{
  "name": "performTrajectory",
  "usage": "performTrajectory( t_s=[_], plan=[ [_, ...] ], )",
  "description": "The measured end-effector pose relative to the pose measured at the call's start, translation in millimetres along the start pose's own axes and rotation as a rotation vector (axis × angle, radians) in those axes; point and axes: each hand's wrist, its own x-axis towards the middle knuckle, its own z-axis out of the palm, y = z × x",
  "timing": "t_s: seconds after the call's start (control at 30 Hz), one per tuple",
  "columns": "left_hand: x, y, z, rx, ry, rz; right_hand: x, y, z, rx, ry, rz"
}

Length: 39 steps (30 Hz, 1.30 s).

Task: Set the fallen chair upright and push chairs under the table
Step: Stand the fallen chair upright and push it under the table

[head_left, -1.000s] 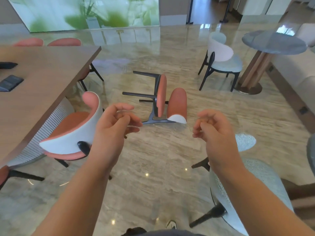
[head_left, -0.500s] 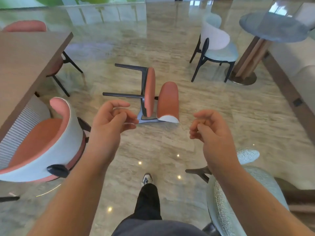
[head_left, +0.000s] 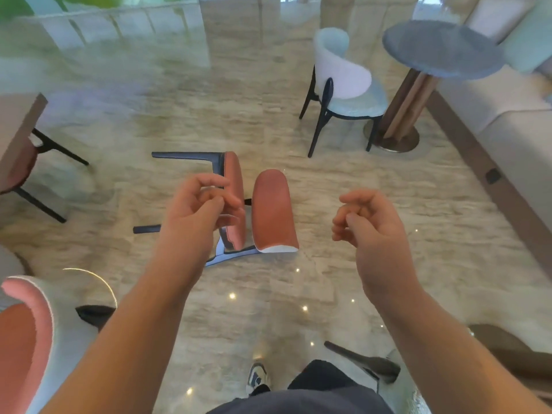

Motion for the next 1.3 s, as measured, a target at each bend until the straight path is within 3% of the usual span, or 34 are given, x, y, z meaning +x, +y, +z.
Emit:
performTrajectory(
  t_s=[0.2, 0.5, 1.0, 1.3],
  plan=[
    [91, -8, 52, 0.028, -0.044, -0.006, 99, 7, -16, -0.002, 0.029, 0.015],
    [203, -7, 108, 0.052, 0.072, 0.029, 252, 9, -16, 0.013, -0.154, -0.005],
    [382, -85, 37, -0.047, 0.467, -0.149, 472, 72, 115, -0.213, -0.513, 0.117],
    [410, -121, 41, -0.005, 0.749, -0.242, 572, 105, 158, -0.362, -0.818, 0.134]
  ],
)
